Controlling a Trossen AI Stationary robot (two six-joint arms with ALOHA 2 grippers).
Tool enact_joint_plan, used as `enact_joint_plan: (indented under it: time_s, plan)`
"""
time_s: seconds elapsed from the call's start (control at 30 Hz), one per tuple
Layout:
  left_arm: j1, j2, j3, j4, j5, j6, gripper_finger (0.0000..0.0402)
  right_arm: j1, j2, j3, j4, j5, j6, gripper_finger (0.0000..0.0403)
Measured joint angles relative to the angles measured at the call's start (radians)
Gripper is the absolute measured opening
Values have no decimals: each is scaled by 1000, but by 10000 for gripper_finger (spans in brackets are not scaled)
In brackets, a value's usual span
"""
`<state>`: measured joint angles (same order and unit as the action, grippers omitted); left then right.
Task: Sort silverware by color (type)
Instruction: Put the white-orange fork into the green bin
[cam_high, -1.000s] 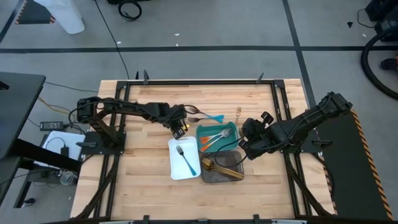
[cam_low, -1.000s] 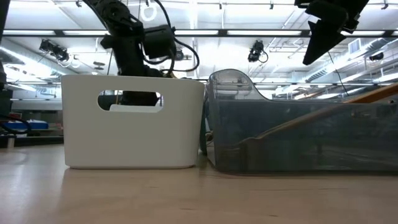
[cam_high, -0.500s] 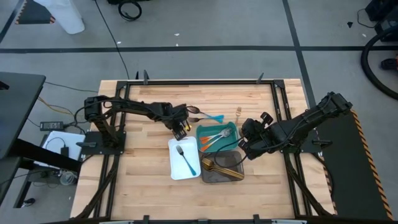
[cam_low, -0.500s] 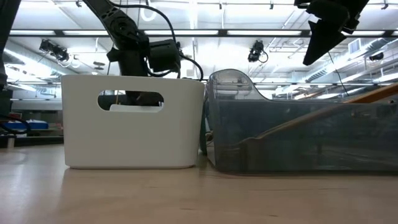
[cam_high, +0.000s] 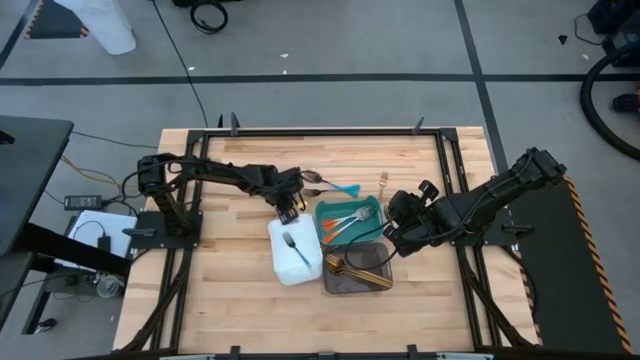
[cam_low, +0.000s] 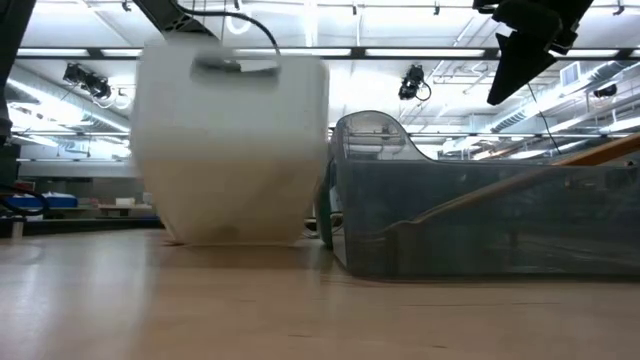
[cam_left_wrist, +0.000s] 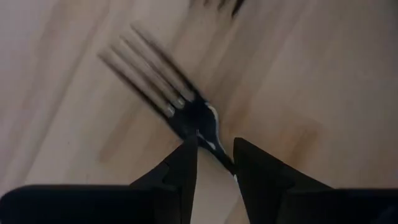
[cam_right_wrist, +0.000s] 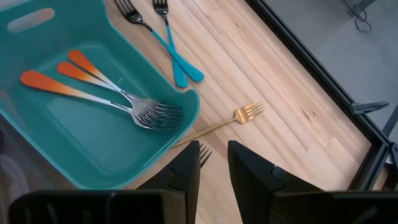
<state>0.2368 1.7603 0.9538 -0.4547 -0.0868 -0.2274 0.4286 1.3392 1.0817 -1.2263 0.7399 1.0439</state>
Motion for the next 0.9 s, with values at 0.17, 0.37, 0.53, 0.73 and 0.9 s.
enact_joint_plan:
  time_s: [0.17, 0.37, 0.53, 0.73, 0.9]
  plan:
    - [-19, -5, 0, -5, 24, -1, 104, 0, 0, 0, 0, 0, 0, 93]
    - [-42, -6, 24, -17, 25, 6, 104, 0, 0, 0, 1, 0, 0, 93]
    - [-43, -7, 26, -34, 25, 20, 104, 0, 0, 0, 5, 0, 0, 93]
    - [-42, -81, 27, -55, 21, 51, 103, 0, 0, 0, 11, 0, 0, 93]
    - [-46, -184, 15, -173, -17, 67, 103, 0, 0, 0, 12, 0, 0, 93]
